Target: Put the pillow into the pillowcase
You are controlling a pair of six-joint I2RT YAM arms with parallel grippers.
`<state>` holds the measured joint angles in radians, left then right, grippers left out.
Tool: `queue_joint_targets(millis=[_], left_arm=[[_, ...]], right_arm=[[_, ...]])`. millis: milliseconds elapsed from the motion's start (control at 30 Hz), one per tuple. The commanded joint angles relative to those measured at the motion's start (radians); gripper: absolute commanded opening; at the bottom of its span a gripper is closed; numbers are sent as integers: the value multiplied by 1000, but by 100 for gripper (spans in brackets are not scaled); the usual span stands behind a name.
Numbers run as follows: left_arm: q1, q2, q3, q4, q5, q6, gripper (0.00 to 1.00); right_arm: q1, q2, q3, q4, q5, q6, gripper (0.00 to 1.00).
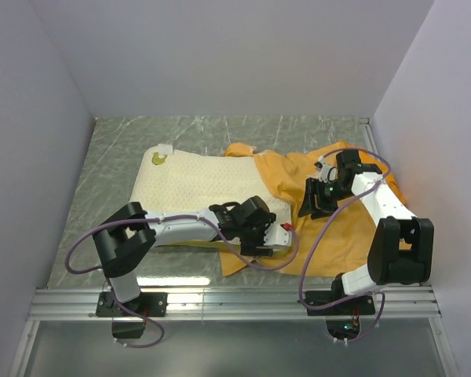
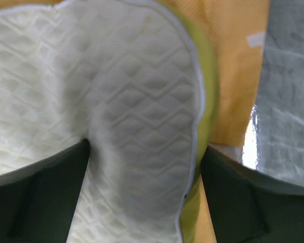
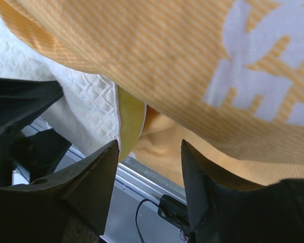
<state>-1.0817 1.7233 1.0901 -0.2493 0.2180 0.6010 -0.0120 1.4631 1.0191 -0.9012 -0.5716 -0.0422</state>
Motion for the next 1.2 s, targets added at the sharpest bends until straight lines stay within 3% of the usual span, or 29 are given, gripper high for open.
queue_joint_targets(millis=[0,100,200,267,367,500,633,767,833,1167], left_arm=[[19,54,51,3,-37,-98,75],[92,23,71,-50,156,-153,35],[219,-5,85,-83,430,-204,16],[305,11,132,-142,634,-193,10],[368,64,177,-211,751,-175,2],[424,149,223,-266,921,-178,0],[462,188,261,-341,983,-144,0],[486,203,269,-347,1008,-142,0],[496,216,283,-355,1015,-138,0],[506,249,324,-384,1034,-129,0]], right_arm=[[-9,-17,-2,19,-1,-1,62],[-9,-27,-7,25,16,-8,66],[-9,-18,-16,35,19,-16,66],[-9,-9,-27,51,3,-19,65],[-8,-18,-40,94,-34,-4,63],[1,-49,-79,220,-68,65,60],[49,-58,-93,300,-93,129,53],[147,-73,-151,399,-34,202,52],[171,-66,-175,447,30,205,55],[257,54,-143,545,48,269,68]])
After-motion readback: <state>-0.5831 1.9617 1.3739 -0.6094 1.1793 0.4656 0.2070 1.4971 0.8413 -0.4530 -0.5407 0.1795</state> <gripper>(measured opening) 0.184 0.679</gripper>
